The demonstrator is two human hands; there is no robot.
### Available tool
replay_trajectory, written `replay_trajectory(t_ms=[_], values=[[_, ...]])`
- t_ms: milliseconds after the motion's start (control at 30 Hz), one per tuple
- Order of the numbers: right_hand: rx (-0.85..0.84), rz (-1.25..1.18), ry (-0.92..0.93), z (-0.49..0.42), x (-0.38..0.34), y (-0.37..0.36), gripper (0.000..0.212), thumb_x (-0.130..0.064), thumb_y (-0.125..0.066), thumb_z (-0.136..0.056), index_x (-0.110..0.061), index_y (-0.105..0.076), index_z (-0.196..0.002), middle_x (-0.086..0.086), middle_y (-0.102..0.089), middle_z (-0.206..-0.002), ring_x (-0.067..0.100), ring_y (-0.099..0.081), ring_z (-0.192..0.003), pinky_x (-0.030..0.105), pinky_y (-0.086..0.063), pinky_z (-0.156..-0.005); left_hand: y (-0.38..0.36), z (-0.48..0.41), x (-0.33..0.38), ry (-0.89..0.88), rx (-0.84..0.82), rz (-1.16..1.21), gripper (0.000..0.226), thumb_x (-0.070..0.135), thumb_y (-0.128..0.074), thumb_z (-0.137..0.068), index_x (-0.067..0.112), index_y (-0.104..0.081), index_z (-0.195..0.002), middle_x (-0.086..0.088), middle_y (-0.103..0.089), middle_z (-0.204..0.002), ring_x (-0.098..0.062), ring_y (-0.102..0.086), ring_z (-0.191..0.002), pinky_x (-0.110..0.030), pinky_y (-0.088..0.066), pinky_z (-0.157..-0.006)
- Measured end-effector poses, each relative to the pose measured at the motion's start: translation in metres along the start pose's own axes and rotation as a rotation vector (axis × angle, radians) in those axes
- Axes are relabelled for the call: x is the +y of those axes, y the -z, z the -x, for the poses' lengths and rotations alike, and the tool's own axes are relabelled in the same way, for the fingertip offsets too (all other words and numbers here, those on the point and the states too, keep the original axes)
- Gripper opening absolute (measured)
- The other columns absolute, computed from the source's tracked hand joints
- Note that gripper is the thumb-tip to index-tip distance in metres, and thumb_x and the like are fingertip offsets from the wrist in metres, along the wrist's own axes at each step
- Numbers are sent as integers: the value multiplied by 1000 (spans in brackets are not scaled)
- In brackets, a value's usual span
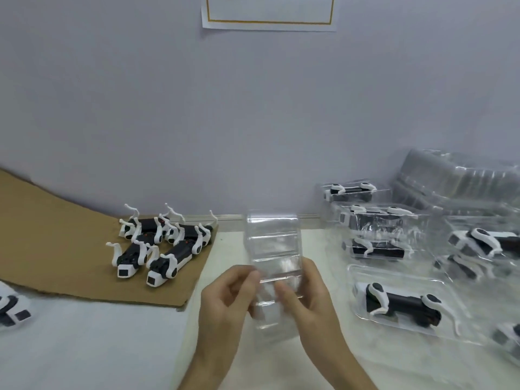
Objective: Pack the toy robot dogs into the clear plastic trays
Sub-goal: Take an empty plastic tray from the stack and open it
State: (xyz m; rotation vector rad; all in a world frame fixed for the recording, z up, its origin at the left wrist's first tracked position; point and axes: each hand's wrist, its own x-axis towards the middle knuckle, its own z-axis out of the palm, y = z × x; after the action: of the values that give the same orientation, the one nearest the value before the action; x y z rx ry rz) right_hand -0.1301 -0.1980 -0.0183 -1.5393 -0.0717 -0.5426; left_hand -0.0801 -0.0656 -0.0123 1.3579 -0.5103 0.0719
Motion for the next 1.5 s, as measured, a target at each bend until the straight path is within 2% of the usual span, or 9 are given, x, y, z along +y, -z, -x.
replay_trajectory(t_ms=[133,267,500,667,933,1167,1233,1333,1500], values=[[-61,52,-37,2,-2,4,36,-38,-68,-84,-39,-54,-117,-6,-72,-113,14,-70,-101,30,-52,-85,-3,3,3,-2,-63,-79,19,32,-63,-89,21,-78,-91,-9,-73,-74,-26,-67,-59,-25,-52,-53],[-58,162,-45,-1,-3,8,66,-42,-87,-72,-40,-47,-125,-8,-72,-113,16,-72,-101,41,-58,-86,4,1,7,167,-217,61,35,47,-64,-84,22,-80,-103,-18,-76,-95,-40,-71,-83,-36,-58,-53],[-46,190,-35,-2,-1,13,66,-44,-92,-65,-36,-51,-116,-8,-73,-104,14,-73,-94,35,-59,-81,11,-3,1,258,-364,120,43,48,-60,-90,19,-75,-118,-14,-73,-117,-33,-73,-96,-42,-62,-61],[-18,222,-2,0,0,11,66,-43,-93,-62,-41,-52,-114,-14,-72,-102,9,-72,-89,22,-56,-75,10,-4,-1,256,-337,92,44,49,-61,-89,18,-76,-115,-12,-74,-117,-35,-73,-96,-41,-62,-59],[28,232,80,0,2,8,78,-41,-90,-67,-37,-44,-129,-11,-72,-104,15,-74,-91,41,-60,-80,11,-5,-5,266,-363,112,35,36,-56,-95,17,-76,-116,-18,-73,-112,-25,-73,-87,-43,-61,-61],[13,213,110,0,-1,8,75,-43,-88,-65,-50,-44,-125,-22,-69,-104,5,-71,-91,15,-53,-73,11,-5,-5,325,-379,164,38,30,-53,-93,9,-75,-117,-21,-72,-113,-22,-72,-82,-45,-61,-62],[8,212,118,0,-1,8,74,-44,-89,-65,-50,-44,-124,-21,-69,-104,5,-71,-91,13,-52,-73,11,-6,-6,349,-354,184,40,30,-56,-91,4,-74,-116,-25,-72,-99,-24,-71,-79,-47,-61,-61],[0,220,136,0,-2,9,72,-41,-88,-66,-52,-44,-122,-23,-67,-103,4,-71,-90,12,-51,-73,13,-7,-9,364,-336,200,38,28,-58,-89,1,-75,-110,-12,-73,-84,-25,-71,-77,-47,-61,-59],[6,245,133,1,0,10,77,-37,-91,-66,-50,-44,-126,-25,-66,-106,7,-72,-90,17,-54,-72,13,-4,-10,213,-322,66,26,20,-58,-92,12,-78,-108,-11,-76,-92,-29,-73,-80,-44,-61,-59]])
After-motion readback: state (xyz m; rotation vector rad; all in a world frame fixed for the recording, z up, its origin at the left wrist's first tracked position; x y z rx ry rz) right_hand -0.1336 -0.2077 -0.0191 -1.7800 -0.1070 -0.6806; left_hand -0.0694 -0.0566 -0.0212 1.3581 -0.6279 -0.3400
